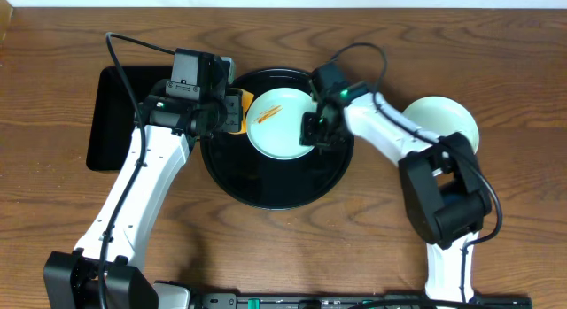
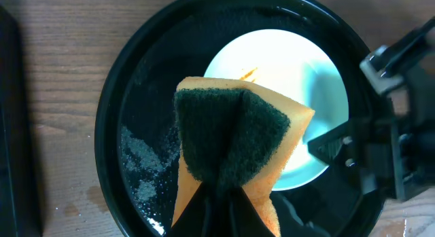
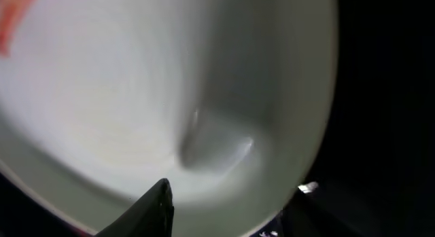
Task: Clean dirty plates on tray and stack at the side
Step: 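Scrub the pale green plate with the sponge while right gripper holds it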
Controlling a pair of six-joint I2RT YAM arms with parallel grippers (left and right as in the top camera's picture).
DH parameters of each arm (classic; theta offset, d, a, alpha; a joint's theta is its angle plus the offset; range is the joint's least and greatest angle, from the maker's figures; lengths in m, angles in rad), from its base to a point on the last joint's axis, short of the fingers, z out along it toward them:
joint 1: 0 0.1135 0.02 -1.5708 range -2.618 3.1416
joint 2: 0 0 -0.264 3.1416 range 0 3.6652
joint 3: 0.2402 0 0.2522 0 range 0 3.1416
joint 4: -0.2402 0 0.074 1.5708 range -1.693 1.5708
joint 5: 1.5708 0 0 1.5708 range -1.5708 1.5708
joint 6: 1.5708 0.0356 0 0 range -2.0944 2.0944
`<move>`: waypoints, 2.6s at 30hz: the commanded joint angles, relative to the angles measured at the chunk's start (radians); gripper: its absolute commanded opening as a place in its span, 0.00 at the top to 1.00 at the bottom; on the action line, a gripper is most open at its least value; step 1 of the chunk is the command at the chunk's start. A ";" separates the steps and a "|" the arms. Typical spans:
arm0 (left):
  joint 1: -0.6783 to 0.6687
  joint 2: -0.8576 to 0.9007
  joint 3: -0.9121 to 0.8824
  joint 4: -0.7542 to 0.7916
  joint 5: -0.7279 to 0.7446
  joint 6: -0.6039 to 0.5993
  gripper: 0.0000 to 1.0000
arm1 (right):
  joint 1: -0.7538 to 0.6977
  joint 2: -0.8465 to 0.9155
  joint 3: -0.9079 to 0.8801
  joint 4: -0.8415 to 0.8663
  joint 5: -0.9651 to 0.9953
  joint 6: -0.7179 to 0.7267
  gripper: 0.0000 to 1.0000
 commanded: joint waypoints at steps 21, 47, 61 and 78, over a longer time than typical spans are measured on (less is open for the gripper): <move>0.000 -0.001 0.008 0.005 0.009 0.013 0.93 | -0.018 -0.054 -0.084 0.087 -0.056 -0.029 0.99; -0.001 -0.001 0.007 0.005 0.009 0.013 0.93 | -0.063 -0.131 -0.083 0.056 0.052 -0.180 0.72; -0.045 0.048 0.003 0.005 0.009 -0.034 0.92 | -0.042 -0.062 -0.084 0.113 0.052 -0.201 0.65; -0.044 0.225 0.003 0.077 0.012 -0.127 0.93 | -0.031 -0.021 -0.084 0.138 0.037 -0.177 0.99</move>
